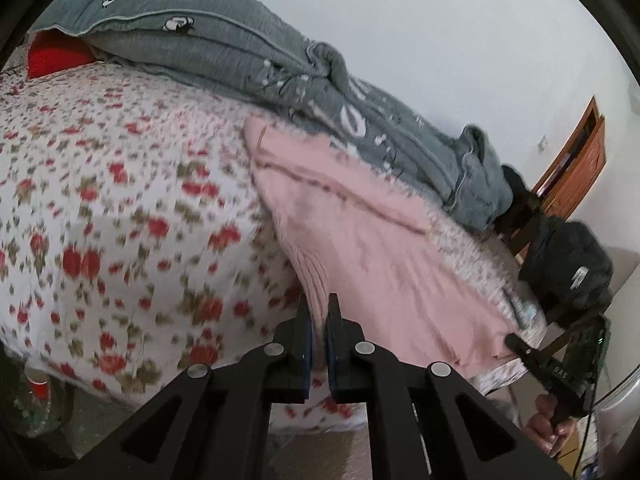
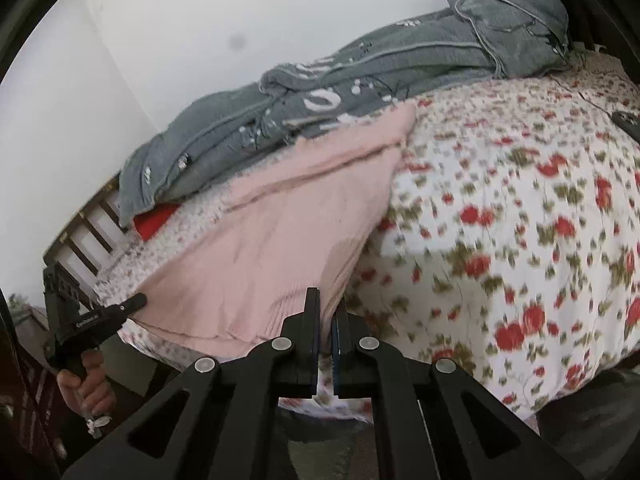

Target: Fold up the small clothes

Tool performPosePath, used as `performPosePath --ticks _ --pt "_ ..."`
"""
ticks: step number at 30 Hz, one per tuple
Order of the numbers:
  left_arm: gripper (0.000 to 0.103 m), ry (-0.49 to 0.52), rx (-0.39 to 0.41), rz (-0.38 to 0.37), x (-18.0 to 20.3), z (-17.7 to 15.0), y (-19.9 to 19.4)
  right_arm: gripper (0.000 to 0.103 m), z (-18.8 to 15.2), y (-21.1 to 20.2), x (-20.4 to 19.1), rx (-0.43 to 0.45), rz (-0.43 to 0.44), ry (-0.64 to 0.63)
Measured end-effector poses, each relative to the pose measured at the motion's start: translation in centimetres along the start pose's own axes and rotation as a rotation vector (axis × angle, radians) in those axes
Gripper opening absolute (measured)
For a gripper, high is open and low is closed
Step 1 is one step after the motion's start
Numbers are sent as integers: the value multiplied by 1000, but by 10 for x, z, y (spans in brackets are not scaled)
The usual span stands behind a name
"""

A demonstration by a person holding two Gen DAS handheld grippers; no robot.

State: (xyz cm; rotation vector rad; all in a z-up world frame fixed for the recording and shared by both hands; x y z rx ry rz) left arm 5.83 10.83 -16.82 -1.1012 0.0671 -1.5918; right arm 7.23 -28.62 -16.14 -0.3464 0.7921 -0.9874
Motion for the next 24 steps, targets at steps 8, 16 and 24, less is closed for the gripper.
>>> performPosePath --ticks 8,16,24 --pt "7 34 62 36 24 59 0 5 71 2 -7 52 31 -4" --pt "7 89 103 61 50 117 27 5 140 31 0 82 34 9" --pt "7 83 111 86 56 174 78 5 199 76 16 97 50 29"
Point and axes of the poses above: each gripper's, at about its wrist camera, not at the fingertips, and y roughly the way its jaws point, x to its right, z to its top, the point moved 8 cm from there along y, roughly the way its jaws point, and after that the axes turned 8 degrees about -y, right-handed, at the moved point
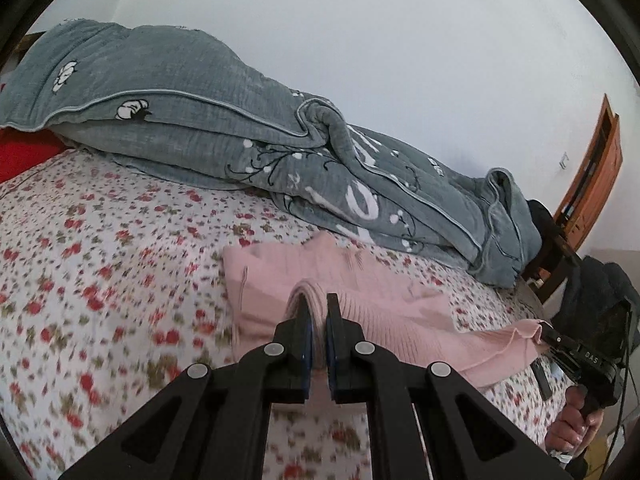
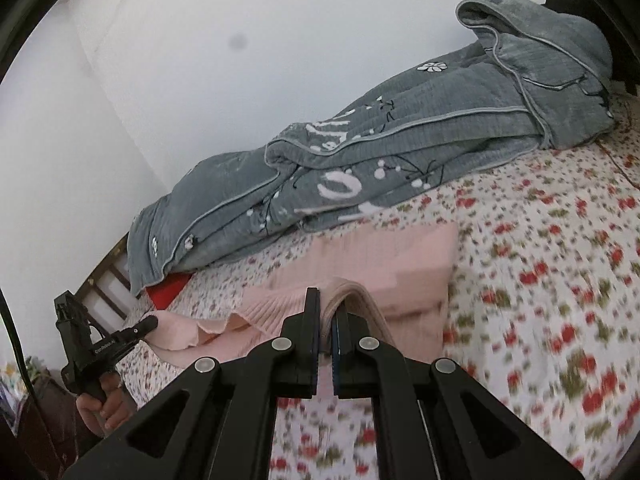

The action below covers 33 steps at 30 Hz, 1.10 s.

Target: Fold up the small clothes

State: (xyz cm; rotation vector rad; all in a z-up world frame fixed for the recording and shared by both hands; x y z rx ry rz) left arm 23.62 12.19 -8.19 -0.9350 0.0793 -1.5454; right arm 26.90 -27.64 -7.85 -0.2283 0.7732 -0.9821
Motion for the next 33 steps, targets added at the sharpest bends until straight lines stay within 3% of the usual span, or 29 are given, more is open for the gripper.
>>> performPosePath --ticks 5,19,21,22,25,26,28,33 --pt "7 -7 -5 24 -3 17 39 5 22 37 10 5 1 -13" --pt "7 -55 -103 84 -30 42 184 5 37 176 72 -139 -55 -4" --pt "10 -84 -123 85 -36 44 201 9 36 197 82 -165 -65 -6" --pt "12 -96 -137 85 -38 45 209 11 36 203 85 -169 -69 -5" --pt "41 -93 -135 95 -47 49 222 22 34 219 96 -179 -71 -18" --pt "59 -82 -128 101 -48 49 223 31 33 222 100 -182 -73 -23" --pt "62 -51 -104 110 -51 50 225 42 28 225 105 -177 -91 -33" --pt "61 -40 -147 64 -52 40 239 42 9 246 116 -268 -139 -47"
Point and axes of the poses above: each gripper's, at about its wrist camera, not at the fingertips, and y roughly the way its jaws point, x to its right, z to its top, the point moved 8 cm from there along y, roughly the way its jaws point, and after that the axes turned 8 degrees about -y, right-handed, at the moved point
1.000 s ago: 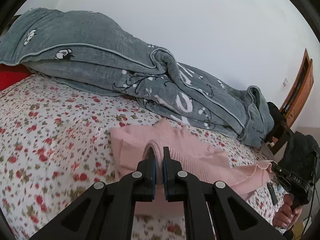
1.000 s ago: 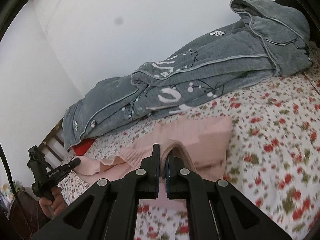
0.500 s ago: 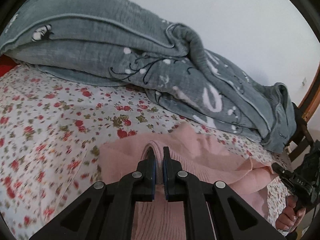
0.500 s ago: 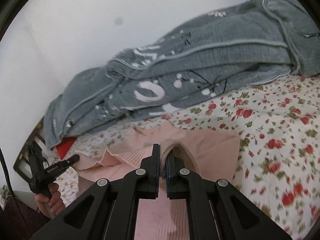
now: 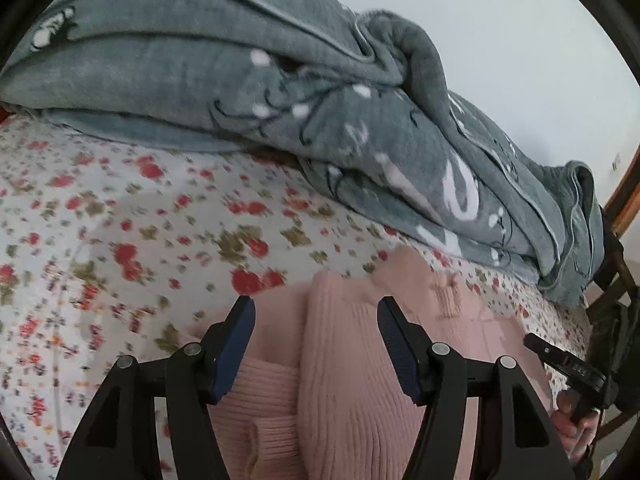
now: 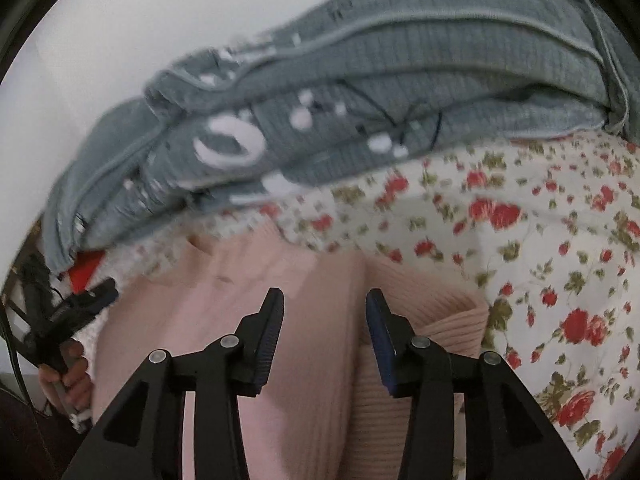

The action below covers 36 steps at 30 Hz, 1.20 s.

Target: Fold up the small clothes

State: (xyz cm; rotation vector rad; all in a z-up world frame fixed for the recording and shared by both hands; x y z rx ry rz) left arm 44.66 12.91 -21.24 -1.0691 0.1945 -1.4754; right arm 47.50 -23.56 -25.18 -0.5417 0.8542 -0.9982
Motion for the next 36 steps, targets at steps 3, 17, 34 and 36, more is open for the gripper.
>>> performPosePath --ticks 3,17,34,36 --pt "58 46 -17 25 4 -8 11 42 -3 5 0 -15 -12 -18" --pt "8 6 -24 47 -15 -11 17 5 -9 6 11 -2 -88 -9" --pt "23 168 -28 200 -1 -25 24 13 -11 5 7 -3 -138 -66" --pt "24 171 -30 198 -1 -25 24 13 -12 5 8 -4 -137 -66"
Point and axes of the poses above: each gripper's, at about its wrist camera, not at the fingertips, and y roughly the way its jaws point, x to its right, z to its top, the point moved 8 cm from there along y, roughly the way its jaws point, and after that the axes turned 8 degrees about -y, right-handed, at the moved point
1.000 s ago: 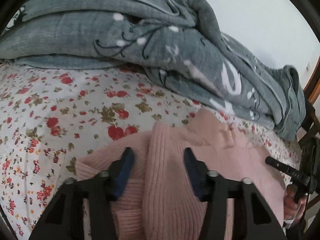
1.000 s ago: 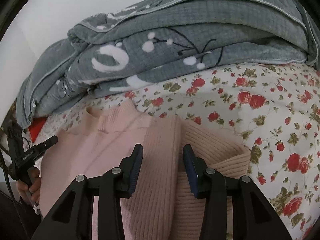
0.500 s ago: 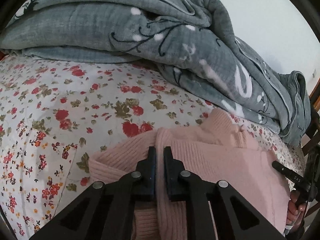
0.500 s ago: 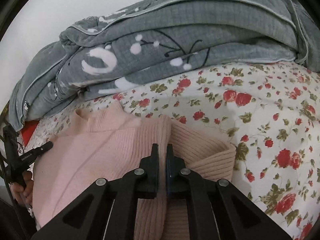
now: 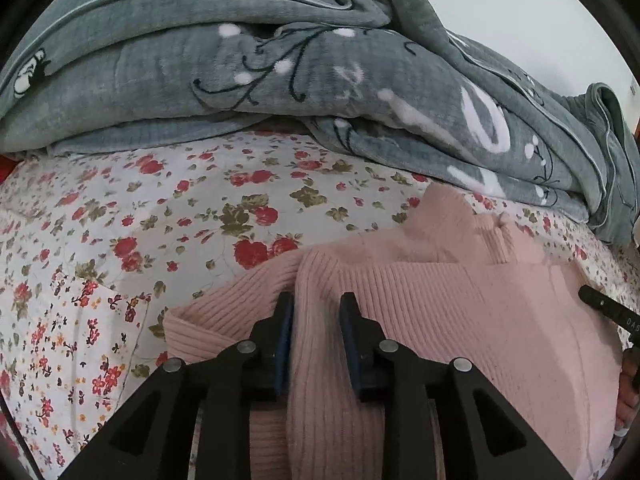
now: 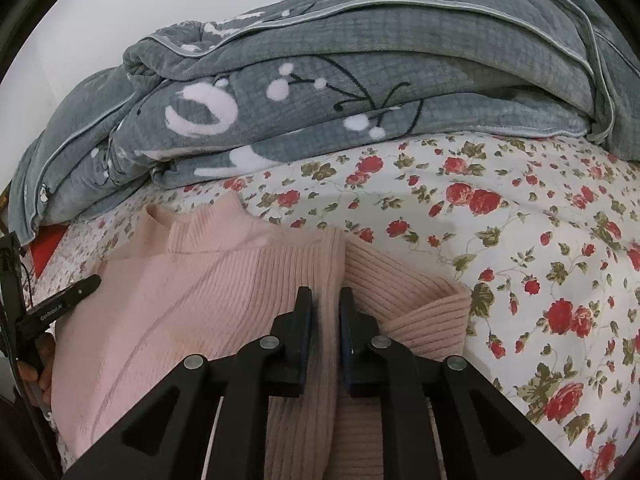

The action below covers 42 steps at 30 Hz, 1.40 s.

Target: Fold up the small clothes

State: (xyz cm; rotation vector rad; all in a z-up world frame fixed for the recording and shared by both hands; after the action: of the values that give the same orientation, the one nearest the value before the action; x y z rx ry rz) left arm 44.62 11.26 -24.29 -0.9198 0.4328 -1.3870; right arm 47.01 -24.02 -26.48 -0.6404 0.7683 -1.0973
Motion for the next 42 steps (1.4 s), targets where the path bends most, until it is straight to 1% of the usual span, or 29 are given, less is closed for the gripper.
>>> performPosePath --ticks 5,6,8,11,22,26,28,33,36,42 --pt "29 15 -4 -1 2 -1 0 15 0 0 0 -3 11 5" --pt "32 24 -4 -3 4 -2 0 15 0 1 0 -3 13 5" --pt "36 47 -4 -5 8 -3 0 15 0 0 0 -4 11 3" --pt "36 65 0 12 10 -4 1 15 0 -1 -1 -2 3 -5" --pt "38 78 -6 24 8 -2 2 17 0 -5 -1 5 -7 -14" --pt "42 90 -7 22 10 -2 2 20 0 -6 -1 8 -4 -9" --pt "43 93 -7 24 10 -2 3 21 -1 -7 -2 9 -6 -10" --pt "44 91 -8 24 10 -3 3 29 0 -6 -4 9 -1 -23" --pt "48 96 -12 11 12 -3 3 29 -1 -7 -5 10 -1 -27" --pt "49 96 -14 9 12 -4 3 29 0 -7 -5 12 -2 -30"
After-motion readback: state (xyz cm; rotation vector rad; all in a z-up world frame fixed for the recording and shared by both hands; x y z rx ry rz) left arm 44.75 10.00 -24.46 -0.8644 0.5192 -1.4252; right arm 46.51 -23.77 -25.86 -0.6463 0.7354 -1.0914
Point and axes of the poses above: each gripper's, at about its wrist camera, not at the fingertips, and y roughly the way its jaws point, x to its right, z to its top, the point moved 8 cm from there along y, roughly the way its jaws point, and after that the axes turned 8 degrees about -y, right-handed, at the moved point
